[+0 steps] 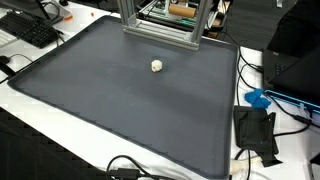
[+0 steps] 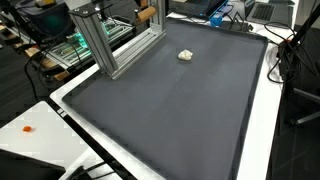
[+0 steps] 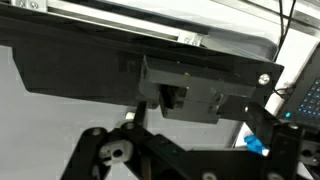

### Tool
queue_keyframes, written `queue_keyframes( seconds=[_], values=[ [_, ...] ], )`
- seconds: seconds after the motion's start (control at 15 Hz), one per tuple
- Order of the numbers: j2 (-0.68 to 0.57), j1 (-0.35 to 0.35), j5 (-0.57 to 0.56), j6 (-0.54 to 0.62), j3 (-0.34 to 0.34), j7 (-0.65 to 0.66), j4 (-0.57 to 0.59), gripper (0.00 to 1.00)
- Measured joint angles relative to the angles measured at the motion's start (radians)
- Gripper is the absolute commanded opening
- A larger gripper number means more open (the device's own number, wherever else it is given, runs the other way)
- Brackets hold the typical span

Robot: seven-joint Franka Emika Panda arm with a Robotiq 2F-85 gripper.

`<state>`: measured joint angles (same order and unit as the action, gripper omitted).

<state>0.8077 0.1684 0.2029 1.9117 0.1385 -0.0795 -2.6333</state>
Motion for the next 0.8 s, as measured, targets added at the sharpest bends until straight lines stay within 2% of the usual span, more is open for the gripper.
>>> queue_keyframes(
  seconds=[0.33,0.8],
  values=[
    [0.016,0.003,0.0,0.088,0.012,0.025,-0.045,1.0],
    [0.017,0.002,-0.01,0.093,0.022,0.088,-0.066,1.0]
  ],
)
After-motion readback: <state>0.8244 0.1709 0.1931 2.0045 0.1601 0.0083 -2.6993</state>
